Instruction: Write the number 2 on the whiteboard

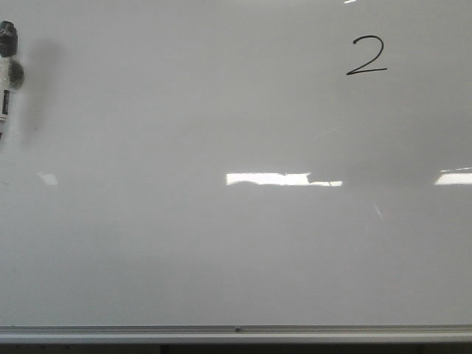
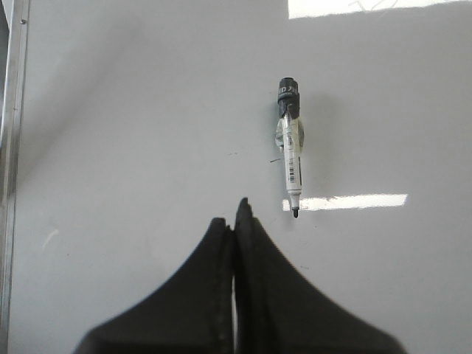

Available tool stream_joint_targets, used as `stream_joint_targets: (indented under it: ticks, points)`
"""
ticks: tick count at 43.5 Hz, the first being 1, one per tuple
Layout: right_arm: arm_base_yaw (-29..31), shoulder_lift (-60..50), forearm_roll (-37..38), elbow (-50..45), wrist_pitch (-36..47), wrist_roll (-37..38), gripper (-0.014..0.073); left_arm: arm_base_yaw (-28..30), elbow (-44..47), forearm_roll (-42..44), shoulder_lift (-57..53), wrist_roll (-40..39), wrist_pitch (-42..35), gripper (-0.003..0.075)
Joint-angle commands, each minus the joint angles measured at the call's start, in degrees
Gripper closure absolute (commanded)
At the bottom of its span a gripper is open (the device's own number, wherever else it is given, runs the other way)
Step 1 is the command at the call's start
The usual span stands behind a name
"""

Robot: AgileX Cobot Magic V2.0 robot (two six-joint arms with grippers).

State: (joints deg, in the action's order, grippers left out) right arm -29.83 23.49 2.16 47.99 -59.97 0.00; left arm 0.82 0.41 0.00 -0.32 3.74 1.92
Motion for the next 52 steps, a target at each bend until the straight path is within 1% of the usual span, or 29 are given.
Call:
stream_joint_targets:
  ticks: [1, 5, 8, 12, 15, 16, 18, 21, 24, 34, 40, 52]
  points:
    - [0.9, -0.3, 0.9, 0.5, 4.0, 0.0, 0.0661, -0.3, 0.2, -0.6, -0.8, 0.0, -5.1, 0.0741]
    - [4.5, -3.5, -0.9, -2.8, 7.6, 0.0, 0.0660, -0.3, 0.2, -0.6, -0.8, 0.0, -5.1, 0.0741]
    - [9.0, -7.0, -3.6, -7.6, 12.8, -1.2, 0.0657, -0.3, 0.2, -0.6, -0.8, 0.0, -5.1, 0.0741]
    - [15.2, -11.6, -7.2, -15.3, 23.0, -3.2, 0.0657, -0.3, 0.2, -0.6, -0.8, 0.0, -5.1, 0.0741]
    - [19.4, -14.9, -7.9, -21.7, 32.3, -3.1, 0.0657, -0.3, 0.2, -0.6, -0.8, 0.0, -5.1, 0.0741]
    - [20.6, -15.9, -7.9, -23.6, 34.2, -3.1, 0.0657, -0.3, 0.2, -0.6, -0.8, 0.0, -5.1, 0.0741]
    - [23.1, -18.0, -7.9, -28.0, 41.1, -3.1, 0.0658, -0.3, 0.2, -0.6, -0.8, 0.0, -5.1, 0.0741]
    - [25.6, -21.1, -7.9, -33.5, 47.3, -3.1, 0.0658, -0.3, 0.2, -0.6, -0.8, 0.0, -5.1, 0.0741]
    - [27.6, -23.7, -7.9, -38.0, 51.9, -3.1, 0.0658, -0.3, 0.2, -0.6, -0.8, 0.0, -5.1, 0.0741]
    - [30.9, -25.2, -7.9, -46.0, 58.2, -3.1, 0.0658, -0.3, 0.2, -0.6, -0.8, 0.0, -5.1, 0.0741]
    - [31.1, -25.2, -7.9, -48.8, 63.4, -3.1, 0.0658, -0.3, 0.2, -0.6, -0.8, 0.0, -5.1, 0.0741]
    - [30.4, -25.2, -7.9, -48.7, 65.2, -3.1, 0.0661, -0.3, 0.2, -0.6, -0.8, 0.0, -5.1, 0.0741]
